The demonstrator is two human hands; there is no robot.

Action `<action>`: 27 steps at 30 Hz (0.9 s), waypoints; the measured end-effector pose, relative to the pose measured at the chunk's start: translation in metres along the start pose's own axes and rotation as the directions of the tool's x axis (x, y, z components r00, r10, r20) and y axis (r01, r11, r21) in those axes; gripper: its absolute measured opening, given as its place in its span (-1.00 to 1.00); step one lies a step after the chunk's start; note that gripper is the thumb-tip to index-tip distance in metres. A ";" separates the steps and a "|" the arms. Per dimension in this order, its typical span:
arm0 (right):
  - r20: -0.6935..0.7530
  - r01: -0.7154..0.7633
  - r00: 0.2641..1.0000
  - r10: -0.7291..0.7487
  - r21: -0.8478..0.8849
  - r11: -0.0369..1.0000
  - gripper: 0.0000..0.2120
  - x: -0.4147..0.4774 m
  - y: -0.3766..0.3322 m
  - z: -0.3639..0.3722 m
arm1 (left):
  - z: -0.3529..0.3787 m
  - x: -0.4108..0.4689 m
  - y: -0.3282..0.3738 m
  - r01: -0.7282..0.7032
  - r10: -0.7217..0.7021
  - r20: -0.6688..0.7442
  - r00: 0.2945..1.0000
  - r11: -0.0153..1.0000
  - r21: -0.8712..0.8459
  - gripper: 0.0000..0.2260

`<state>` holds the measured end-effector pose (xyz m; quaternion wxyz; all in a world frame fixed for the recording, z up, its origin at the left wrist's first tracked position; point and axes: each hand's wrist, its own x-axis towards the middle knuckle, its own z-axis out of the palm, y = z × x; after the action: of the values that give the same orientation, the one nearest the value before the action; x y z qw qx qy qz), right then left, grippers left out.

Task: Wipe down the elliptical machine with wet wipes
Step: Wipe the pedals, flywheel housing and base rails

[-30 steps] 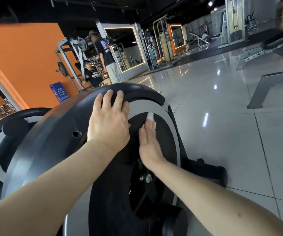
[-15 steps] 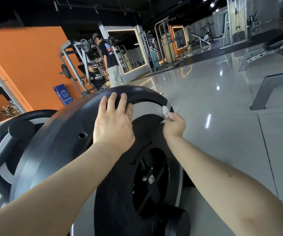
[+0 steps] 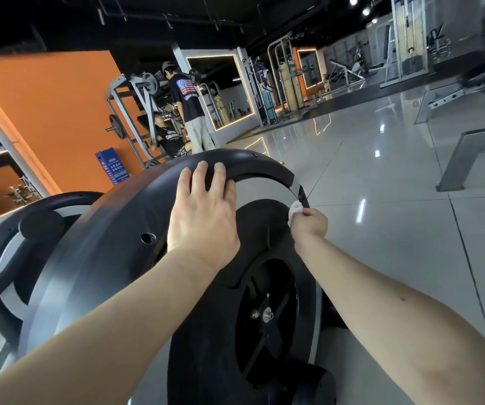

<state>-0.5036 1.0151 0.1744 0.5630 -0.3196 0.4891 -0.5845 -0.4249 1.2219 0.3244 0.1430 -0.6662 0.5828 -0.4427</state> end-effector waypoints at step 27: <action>-0.034 0.398 0.913 -0.406 -0.133 0.908 -0.86 0.015 0.036 0.001 | 0.003 0.001 0.002 0.005 -0.004 -0.020 1.000 1.000 0.006 -0.34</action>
<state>-0.4930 1.0048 0.1382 0.3945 -0.4297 0.4650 -0.6660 -0.4242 1.2200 0.3217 0.1382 -0.6626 0.5814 -0.4515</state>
